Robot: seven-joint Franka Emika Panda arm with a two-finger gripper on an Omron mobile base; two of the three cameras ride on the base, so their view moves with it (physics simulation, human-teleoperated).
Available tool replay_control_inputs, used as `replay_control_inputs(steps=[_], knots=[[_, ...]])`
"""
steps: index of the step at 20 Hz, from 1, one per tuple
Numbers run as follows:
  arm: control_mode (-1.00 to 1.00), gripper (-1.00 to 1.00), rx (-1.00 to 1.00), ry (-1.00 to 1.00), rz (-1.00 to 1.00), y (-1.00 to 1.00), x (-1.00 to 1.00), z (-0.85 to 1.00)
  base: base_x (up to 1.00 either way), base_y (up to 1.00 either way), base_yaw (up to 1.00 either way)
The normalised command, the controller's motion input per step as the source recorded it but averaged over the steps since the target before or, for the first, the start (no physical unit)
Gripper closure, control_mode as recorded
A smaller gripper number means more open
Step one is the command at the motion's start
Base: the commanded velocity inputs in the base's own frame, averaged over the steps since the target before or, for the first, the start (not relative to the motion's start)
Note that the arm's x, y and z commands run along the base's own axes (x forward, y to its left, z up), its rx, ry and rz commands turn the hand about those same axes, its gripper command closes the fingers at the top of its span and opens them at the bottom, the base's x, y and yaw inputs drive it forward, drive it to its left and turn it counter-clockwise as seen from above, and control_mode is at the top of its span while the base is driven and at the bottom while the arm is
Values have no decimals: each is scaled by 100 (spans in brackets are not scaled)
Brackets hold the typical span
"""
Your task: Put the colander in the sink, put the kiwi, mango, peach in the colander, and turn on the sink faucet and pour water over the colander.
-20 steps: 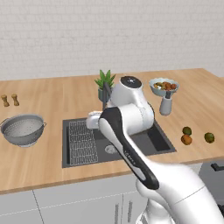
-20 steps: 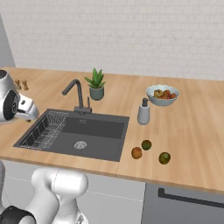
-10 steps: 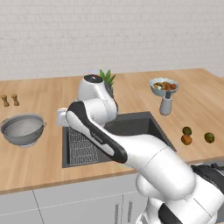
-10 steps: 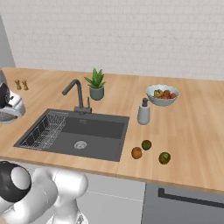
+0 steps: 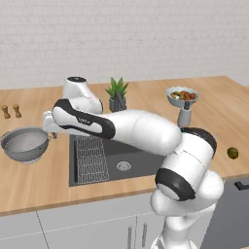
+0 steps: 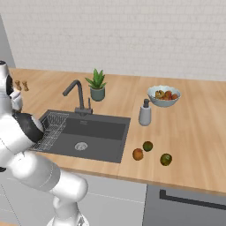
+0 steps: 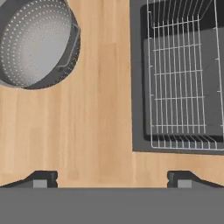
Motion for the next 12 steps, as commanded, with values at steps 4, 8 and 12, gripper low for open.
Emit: replay_control_inputs(steps=[4, 8, 12], knots=[[-100, -100, 0, 3, -7, 47, 60, -48, 0, 0, 0], [-100, -100, 0, 3, -8, 27, 44, -27, 0, 0, 0], [-100, -100, 0, 6, -8, 23, 43, -22, 0, 0, 0]])
